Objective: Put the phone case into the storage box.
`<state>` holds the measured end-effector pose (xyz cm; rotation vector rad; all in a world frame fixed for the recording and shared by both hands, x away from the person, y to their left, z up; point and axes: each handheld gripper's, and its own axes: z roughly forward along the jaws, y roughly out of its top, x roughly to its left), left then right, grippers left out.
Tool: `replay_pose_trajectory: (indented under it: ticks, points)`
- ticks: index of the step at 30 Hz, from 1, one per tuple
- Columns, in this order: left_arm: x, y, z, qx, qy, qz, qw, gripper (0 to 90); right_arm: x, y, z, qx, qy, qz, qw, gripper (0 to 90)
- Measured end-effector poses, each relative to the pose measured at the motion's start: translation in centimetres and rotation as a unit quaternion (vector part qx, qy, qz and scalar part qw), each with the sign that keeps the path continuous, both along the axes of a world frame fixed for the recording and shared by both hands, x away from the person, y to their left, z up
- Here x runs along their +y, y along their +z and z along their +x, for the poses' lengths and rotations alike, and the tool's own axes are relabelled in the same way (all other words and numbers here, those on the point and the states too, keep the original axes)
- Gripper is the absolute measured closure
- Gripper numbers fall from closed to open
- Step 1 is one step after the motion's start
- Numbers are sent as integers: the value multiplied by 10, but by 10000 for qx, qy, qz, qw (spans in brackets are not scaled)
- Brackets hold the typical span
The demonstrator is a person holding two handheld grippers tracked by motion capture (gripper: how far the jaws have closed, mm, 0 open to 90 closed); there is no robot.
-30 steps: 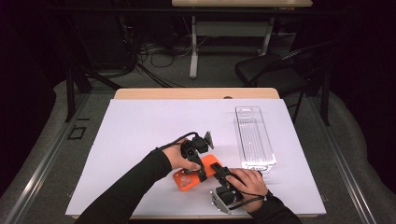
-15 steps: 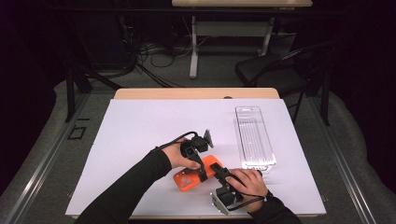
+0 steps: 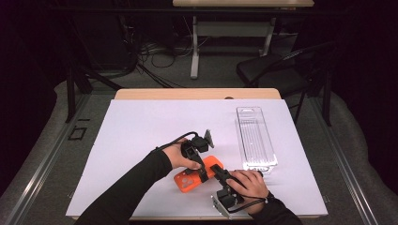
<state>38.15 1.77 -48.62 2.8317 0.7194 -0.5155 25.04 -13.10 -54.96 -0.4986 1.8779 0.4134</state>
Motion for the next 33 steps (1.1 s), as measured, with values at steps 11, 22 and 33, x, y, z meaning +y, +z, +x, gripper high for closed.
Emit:
replay_pose_trajectory:
  ticks: [11,22,33]
  points:
    - [0,-1,0,16,23,-27,10000,156,0,-2,-2,-102,-16,-30,9999,779]
    - [1,-2,0,42,16,-34,10000,156,0,-5,-2,-145,95,-6,9999,796]
    - [1,-2,0,66,38,-52,10000,155,0,-7,-2,-178,101,46,9998,799]
